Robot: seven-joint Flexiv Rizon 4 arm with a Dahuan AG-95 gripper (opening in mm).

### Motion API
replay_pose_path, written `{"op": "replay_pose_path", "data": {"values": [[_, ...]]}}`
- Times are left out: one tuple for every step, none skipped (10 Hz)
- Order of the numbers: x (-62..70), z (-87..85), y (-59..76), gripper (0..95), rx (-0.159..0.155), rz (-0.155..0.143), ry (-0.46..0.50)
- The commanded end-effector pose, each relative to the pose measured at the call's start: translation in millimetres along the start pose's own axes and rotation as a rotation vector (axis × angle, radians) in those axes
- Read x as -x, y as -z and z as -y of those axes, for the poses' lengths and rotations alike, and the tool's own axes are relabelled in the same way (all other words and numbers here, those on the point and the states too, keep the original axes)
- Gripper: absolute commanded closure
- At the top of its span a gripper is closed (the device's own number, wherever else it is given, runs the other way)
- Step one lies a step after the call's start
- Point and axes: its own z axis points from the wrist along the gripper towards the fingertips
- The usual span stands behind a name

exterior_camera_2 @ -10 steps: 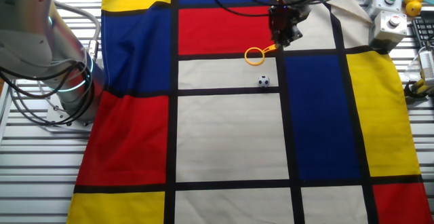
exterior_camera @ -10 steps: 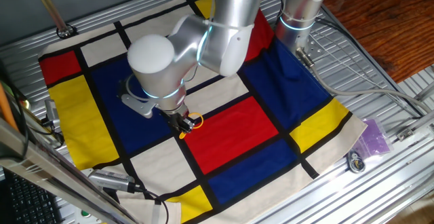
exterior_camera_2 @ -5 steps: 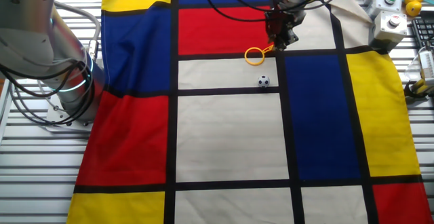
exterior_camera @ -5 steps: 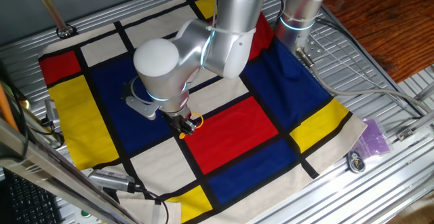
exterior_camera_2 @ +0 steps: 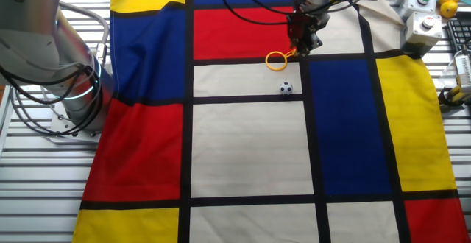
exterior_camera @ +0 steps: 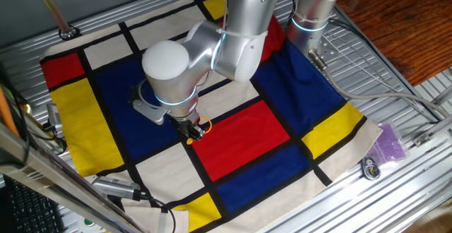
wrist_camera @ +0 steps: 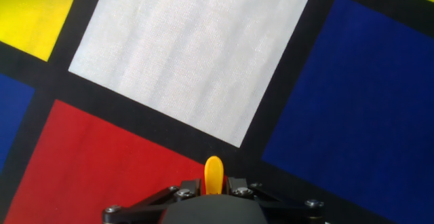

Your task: Attach the bubble ring to the ball

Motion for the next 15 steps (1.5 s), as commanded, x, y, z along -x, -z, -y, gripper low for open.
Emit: {"op": "replay_pose_path", "data": {"values": [[-0.1,0.4,-0.4,76.0,-0.001,0.001,0.002],[-0.5,0.4,-0.9,76.0,-0.001,0.002,0.003],[-1.0,0.4,-1.6,76.0,-0.001,0.003,0.005],[-1.6,0.3,-2.7,76.0,-0.002,0.003,0.006],[-2.3,0.1,-3.1,76.0,-0.002,0.004,0.006],[-3.9,0.1,-4.1,76.0,-0.005,0.008,0.008],[-4.8,-0.3,-4.7,95.0,-0.008,0.013,0.006],[-5.1,-0.5,-5.0,95.0,-0.011,0.018,0.002],[-5.1,-0.5,-5.1,95.0,-0.013,0.019,0.002],[-5.2,-0.5,-5.1,95.0,-0.015,0.018,0.003],[-5.3,-0.2,-4.9,95.0,-0.016,0.015,0.008],[-5.6,0.1,-3.8,95.0,-0.013,0.013,0.014],[-5.6,1.5,-0.4,95.0,-0.011,0.012,0.033],[-5.1,3.4,3.8,95.0,-0.009,0.011,0.045],[-3.8,8.0,12.2,95.0,-0.005,0.004,0.063]]}}
